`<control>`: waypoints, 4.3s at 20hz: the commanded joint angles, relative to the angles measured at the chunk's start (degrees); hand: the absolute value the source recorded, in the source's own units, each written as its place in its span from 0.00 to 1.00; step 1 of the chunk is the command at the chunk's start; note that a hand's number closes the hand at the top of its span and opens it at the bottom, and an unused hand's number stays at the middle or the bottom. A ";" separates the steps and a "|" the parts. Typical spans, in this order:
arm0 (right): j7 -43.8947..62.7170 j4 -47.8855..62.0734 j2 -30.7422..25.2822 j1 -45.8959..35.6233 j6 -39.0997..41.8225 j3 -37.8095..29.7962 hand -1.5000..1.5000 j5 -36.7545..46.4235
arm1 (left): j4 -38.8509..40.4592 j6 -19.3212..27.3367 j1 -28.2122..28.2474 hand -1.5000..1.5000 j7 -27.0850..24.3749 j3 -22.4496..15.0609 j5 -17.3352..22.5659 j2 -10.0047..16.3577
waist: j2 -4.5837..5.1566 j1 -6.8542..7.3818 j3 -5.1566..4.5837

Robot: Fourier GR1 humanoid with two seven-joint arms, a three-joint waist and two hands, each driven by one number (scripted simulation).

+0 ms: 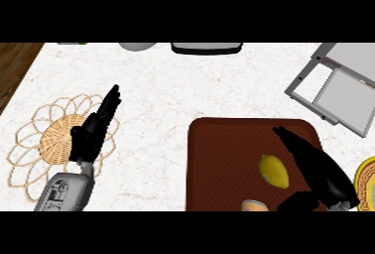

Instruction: Pick the lemon from the tray and place it in the tiered shelf

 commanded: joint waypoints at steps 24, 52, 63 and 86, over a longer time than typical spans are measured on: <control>-12.51 17.20 5.93 -0.41 -3.99 1.67 1.00 12.99 | 1.03 -1.73 0.37 0.50 -2.14 2.17 -3.21 -2.75 | 0.05 -0.01 -0.01; -97.61 26.20 -38.08 22.55 3.15 -27.25 1.00 -29.13 | -4.97 -1.25 3.39 0.50 2.15 2.30 -3.19 -3.14 | -0.37 -1.62 0.02; -86.49 26.56 -49.25 24.00 10.56 -43.55 1.00 -53.35 | -2.71 -1.36 3.74 0.50 -0.23 1.90 -3.94 -3.35 | -0.16 -1.19 -0.10; -59.19 44.78 -55.69 -12.61 4.64 -37.51 1.00 -64.08 | -7.81 -2.03 4.03 0.50 2.54 -0.44 -4.54 -5.01 | 0.27 1.80 0.01</control>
